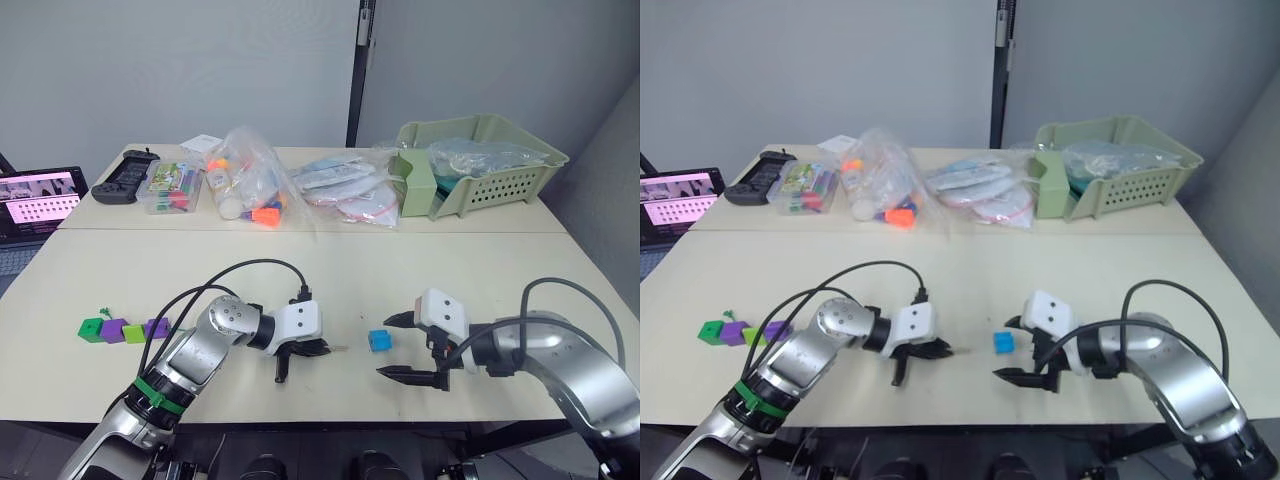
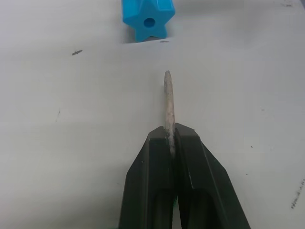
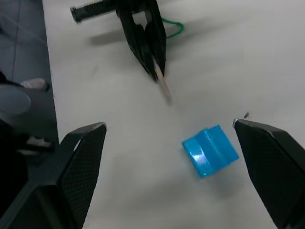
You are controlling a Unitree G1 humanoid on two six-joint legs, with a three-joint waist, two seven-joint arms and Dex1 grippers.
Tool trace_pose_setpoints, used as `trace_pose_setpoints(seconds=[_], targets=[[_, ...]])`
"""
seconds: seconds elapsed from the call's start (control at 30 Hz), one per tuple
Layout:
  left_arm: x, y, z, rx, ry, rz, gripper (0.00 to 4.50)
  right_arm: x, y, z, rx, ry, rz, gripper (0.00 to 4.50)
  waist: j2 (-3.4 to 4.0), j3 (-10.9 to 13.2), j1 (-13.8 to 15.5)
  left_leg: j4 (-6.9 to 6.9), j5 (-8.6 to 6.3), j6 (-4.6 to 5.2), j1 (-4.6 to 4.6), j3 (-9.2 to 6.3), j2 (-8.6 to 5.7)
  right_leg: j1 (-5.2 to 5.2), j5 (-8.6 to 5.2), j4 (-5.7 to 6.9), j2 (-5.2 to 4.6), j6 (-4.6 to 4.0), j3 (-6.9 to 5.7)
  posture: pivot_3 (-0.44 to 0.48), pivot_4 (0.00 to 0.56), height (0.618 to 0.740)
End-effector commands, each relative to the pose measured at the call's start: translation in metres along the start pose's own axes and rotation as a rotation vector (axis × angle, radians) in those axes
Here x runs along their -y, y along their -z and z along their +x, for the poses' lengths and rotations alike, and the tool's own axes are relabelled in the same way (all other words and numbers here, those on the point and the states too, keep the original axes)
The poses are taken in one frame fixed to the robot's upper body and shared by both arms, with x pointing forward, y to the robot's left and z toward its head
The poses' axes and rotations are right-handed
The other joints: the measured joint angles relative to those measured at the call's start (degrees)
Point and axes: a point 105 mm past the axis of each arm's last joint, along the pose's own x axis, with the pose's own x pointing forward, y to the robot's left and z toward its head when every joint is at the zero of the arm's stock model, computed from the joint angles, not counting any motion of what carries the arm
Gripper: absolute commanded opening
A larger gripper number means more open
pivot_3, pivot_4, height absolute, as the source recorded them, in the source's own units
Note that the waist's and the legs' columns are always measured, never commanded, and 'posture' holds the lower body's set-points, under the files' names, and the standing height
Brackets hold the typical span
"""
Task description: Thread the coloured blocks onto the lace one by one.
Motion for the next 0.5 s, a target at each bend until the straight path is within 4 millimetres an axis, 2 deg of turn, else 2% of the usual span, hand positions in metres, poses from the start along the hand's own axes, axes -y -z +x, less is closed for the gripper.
trace_pose_setpoints(seconds=[0.03,0.2,0.37,0.5], targets=[[-0.003,-0.017,-0.006,0.017,-0.041,0.042,0.00,0.013,0.012,0.006,-0.051,-0.070,-0.114,4.49,-0.01,0.01,-0.01,0.00,0.00,0.00,-0.02,0.00,-0.01,-0.02,0.03,-0.01,-0.01,-0.05,0.00,0.000,0.150,0.740],[-0.002,-0.020,-0.008,0.003,-0.053,0.038,0.00,0.029,0.022,0.017,-0.056,-0.077,-0.147,4.49,-0.01,0.01,0.31,-0.02,0.00,0.00,-0.08,-0.05,-0.03,-0.03,0.03,0.00,-0.03,-0.05,0.00,0.000,0.150,0.740],[-0.002,-0.021,-0.009,-0.008,-0.055,0.038,0.00,0.032,0.027,0.022,-0.046,-0.100,-0.129,4.49,0.00,0.01,0.80,-0.01,0.00,0.00,-0.07,-0.05,-0.05,-0.03,0.04,0.01,-0.07,-0.05,0.00,0.000,0.150,0.740],[-0.002,-0.021,-0.009,-0.035,-0.057,0.045,0.00,0.032,0.030,0.025,-0.034,-0.103,-0.090,3.41,0.00,0.01,1.10,-0.01,0.00,0.00,-0.04,-0.06,-0.04,-0.01,0.04,0.02,-0.07,-0.06,0.00,0.000,0.150,0.740]])
